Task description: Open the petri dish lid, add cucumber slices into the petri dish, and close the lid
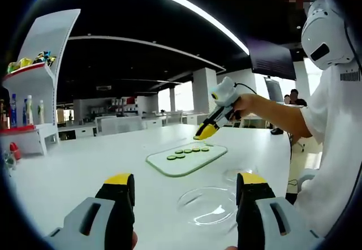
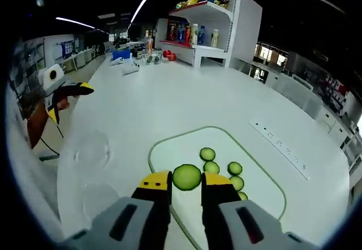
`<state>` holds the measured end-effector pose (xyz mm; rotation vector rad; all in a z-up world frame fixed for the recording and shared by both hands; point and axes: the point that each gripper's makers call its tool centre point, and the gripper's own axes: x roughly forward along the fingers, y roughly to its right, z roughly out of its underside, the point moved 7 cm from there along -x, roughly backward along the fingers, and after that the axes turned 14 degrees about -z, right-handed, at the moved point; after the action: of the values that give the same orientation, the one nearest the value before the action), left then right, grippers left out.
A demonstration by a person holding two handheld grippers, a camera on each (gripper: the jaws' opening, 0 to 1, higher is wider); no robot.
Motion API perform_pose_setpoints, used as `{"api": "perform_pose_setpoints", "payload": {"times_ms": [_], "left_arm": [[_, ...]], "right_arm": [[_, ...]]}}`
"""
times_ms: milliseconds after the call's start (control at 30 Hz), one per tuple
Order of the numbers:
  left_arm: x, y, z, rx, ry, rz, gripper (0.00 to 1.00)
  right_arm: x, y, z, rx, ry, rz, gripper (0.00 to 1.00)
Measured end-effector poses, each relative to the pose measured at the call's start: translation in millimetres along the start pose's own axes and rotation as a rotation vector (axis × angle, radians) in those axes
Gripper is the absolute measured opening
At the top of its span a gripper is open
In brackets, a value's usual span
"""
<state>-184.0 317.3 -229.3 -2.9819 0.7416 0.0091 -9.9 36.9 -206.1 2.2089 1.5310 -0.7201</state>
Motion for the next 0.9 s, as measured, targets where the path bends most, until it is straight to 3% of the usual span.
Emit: {"api": "perform_pose_setpoints", "payload": {"times_ms": [400, 900], "left_arm": [[1.2, 6.2, -1.9, 0.01, 0.003, 0.024, 0.73], [0.5, 9.2, -1.6, 0.014, -0.004, 0.042, 0.73]], "right_arm": [[-25.0, -31.3, -0.7, -0.039, 0.046, -0.004, 0.2], [-34.5, -68.3, 2.9, -0.081, 0.074, -0.067, 0.2]]}}
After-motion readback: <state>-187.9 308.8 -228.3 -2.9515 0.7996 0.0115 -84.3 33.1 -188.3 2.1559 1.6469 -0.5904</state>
